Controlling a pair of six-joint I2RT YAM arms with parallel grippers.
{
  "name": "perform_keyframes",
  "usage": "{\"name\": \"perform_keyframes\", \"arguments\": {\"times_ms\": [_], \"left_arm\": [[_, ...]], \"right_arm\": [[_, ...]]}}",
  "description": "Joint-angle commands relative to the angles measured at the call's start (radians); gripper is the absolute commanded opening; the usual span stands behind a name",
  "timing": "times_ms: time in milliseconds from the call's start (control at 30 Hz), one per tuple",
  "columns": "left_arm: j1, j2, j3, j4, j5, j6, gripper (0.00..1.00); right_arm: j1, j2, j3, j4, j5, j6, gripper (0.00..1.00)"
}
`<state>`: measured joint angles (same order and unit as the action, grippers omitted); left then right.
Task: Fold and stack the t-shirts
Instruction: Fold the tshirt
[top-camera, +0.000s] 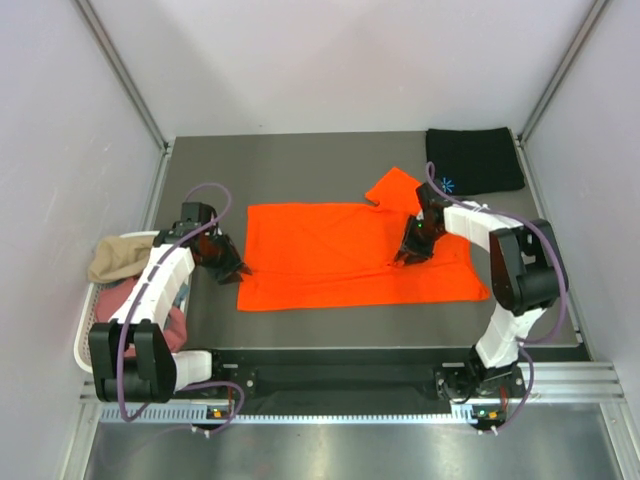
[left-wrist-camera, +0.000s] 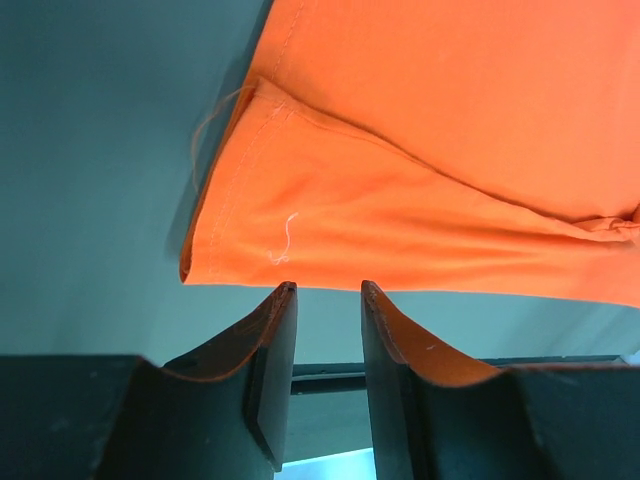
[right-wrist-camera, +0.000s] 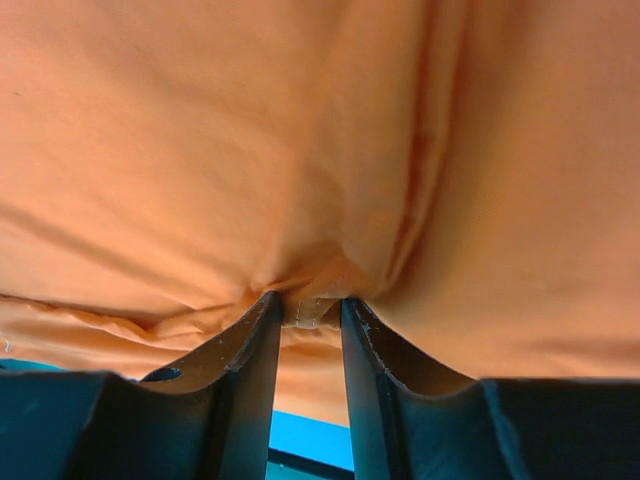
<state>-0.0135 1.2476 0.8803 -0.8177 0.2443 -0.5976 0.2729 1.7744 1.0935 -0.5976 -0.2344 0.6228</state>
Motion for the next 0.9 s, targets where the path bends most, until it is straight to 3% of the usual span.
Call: {"name": "perform_keyframes", "arguments": {"times_ms": [0, 67, 200, 333, 533, 667, 867], "left_arm": [[0.006, -0.02, 0.055, -0.017, -0.003, 0.027, 0.37], [0.006, -0.02, 0.062, -0.018, -0.004, 0.03, 0.37], [0.006, -0.027, 0.059, -0.014, -0.005, 0.027, 0.37], [0.006, -0.039, 0.063, -0.02, -0.025, 0.035, 0.35], [0.006, -0.036, 0.114, 0.005, -0.089, 0.071, 0.38], [0.006, 0.016, 0.169, 0.09, -0.096, 0.097, 0.41], [-0.02, 0.22, 0.308, 0.13, -0.079, 0.111, 0.41]], "right_arm": [[0.048, 0.039, 0.117, 0.053, 0.009, 0.009, 0.31], [0.074, 0.084, 0.199, 0.062, 0.012, 0.005, 0.31], [0.098, 0.174, 0.34, 0.071, 0.014, -0.034, 0.43], [0.098, 0.224, 0.471, 0.049, -0.042, -0.072, 0.49], [0.066, 0.135, 0.482, -0.007, 0.072, -0.146, 0.58], [0.043, 0.131, 0.506, -0.073, 0.138, -0.187, 0.59], [0.011, 0.135, 0.552, -0.149, 0.164, -0.242, 0.6]]}}
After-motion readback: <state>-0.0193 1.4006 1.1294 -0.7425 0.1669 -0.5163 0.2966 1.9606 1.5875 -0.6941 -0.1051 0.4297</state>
